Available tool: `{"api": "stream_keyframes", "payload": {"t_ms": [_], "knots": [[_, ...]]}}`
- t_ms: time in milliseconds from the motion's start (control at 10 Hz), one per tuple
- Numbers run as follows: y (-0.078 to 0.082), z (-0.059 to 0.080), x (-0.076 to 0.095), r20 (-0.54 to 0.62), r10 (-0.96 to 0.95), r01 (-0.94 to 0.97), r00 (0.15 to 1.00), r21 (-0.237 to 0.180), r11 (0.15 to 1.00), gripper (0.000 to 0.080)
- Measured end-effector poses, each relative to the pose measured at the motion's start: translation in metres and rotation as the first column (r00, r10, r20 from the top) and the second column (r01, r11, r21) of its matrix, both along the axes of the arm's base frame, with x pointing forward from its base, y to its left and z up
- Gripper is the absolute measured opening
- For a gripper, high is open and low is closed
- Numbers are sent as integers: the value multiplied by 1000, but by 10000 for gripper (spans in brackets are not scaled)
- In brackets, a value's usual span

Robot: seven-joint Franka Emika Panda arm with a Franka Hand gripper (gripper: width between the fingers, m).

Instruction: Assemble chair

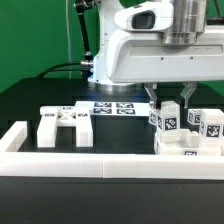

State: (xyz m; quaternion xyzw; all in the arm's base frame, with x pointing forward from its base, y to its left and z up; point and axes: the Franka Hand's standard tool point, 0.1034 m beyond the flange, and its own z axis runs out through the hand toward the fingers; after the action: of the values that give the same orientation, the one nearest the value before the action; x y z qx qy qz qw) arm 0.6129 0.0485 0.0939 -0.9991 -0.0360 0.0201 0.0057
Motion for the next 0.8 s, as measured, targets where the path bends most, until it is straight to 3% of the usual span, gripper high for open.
{"api": "stream_keyframes", "payload": {"t_ms": [400,600,800], "knots": [[0,0,0,-3,-320,320,947,-14,947,285],[2,-1,0,-7,-503,502,865,-26,864,287],[5,-1,-1,-10,-710,709,704,-29,704,287]]}}
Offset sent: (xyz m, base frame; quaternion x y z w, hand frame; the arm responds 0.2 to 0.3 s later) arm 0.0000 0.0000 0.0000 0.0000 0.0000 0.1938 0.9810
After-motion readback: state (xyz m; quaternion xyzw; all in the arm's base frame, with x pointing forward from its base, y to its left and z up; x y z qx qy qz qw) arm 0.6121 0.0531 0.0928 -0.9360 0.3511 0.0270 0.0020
